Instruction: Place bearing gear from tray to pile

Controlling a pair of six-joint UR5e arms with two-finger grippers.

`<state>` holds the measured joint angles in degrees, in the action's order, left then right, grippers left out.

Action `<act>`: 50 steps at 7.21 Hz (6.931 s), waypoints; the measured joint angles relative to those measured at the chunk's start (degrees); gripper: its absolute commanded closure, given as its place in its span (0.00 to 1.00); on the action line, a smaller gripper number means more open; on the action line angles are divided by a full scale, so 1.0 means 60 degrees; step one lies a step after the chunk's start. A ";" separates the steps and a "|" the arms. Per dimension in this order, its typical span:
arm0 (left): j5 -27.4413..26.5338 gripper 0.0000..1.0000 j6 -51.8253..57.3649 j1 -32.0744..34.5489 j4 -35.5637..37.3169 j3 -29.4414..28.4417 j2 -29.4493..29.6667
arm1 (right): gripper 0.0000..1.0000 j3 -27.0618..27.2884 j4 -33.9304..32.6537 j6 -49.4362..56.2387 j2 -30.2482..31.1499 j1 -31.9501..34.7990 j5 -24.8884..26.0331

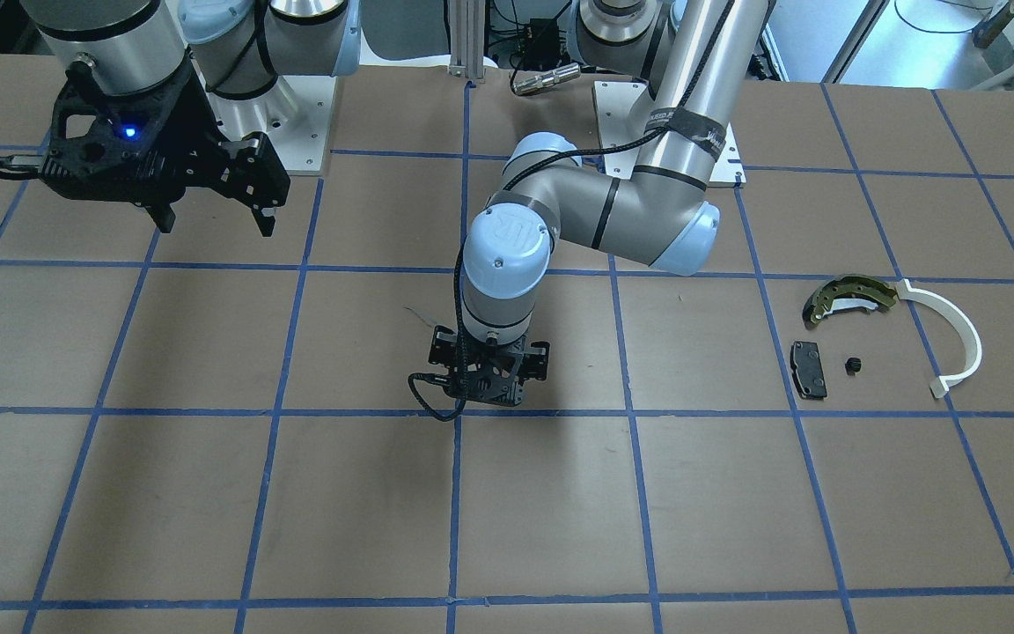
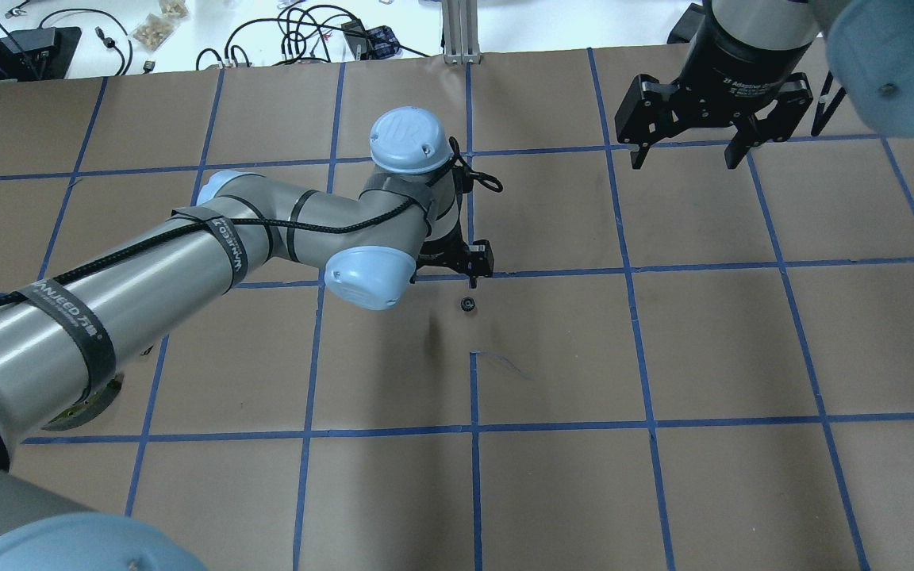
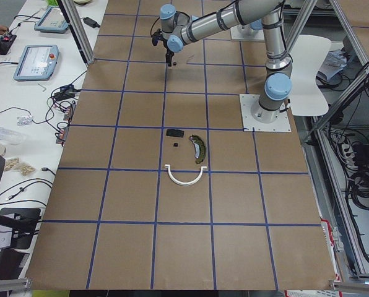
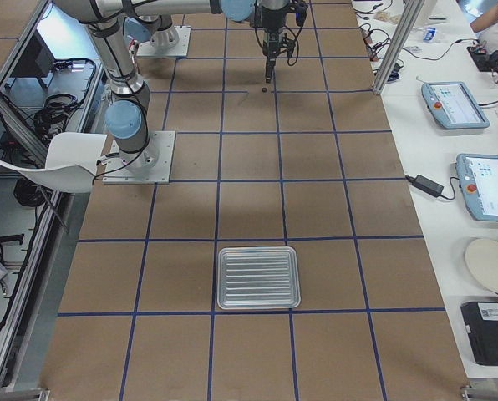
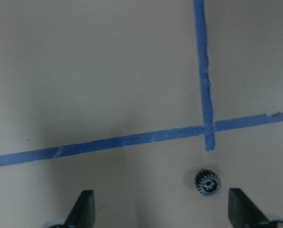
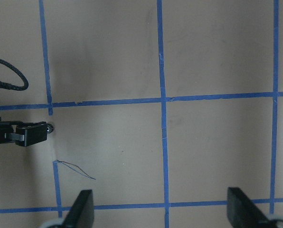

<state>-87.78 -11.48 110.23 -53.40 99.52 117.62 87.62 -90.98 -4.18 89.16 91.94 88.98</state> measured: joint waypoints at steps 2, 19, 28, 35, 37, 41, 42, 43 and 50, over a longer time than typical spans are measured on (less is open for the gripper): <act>0.0009 0.17 0.0016 0.0171 0.0247 0.0000 0.0364 | 0.00 0.0001 -0.0003 0.0014 -0.0010 0.0000 -0.0018; -0.1299 1.00 0.5208 -0.5807 -0.4505 -0.2425 -0.0755 | 0.00 0.0081 0.0016 0.0024 -0.0186 -0.0074 -0.0079; -0.1346 1.00 0.8250 -0.9183 -0.2346 -0.0229 -0.0413 | 0.00 0.0050 0.0021 0.0009 -0.0099 0.0000 -0.0103; -0.1355 1.00 0.8590 -0.9514 -0.2036 0.0482 -0.0514 | 0.00 0.0087 0.0027 0.0022 -0.0128 0.0087 0.0046; -0.1352 0.71 0.8605 -0.9516 -0.2028 0.0509 -0.0472 | 0.00 0.0089 0.0019 0.0033 -0.0141 0.0087 0.0055; -0.1402 0.37 0.8593 -0.9524 -0.2113 0.0522 -0.0494 | 0.00 0.0103 0.0017 0.0002 -0.0185 0.0087 0.0066; -0.1407 0.36 0.8593 -0.9524 -0.2123 0.0523 -0.0502 | 0.00 0.0103 0.0017 -0.0003 -0.0190 0.0087 0.0067; -0.1409 0.34 0.8593 -0.9524 -0.2128 0.0521 -0.0510 | 0.00 0.0103 0.0017 -0.0005 -0.0194 0.0087 0.0067; -0.1284 0.12 0.6976 -0.7972 -0.3995 -0.1459 -0.1216 | 0.00 0.0090 0.0030 0.0000 -0.0215 0.0080 0.0062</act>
<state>-95.48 30.38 62.40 -77.38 90.76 110.33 88.16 -90.80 -4.18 87.87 92.41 89.36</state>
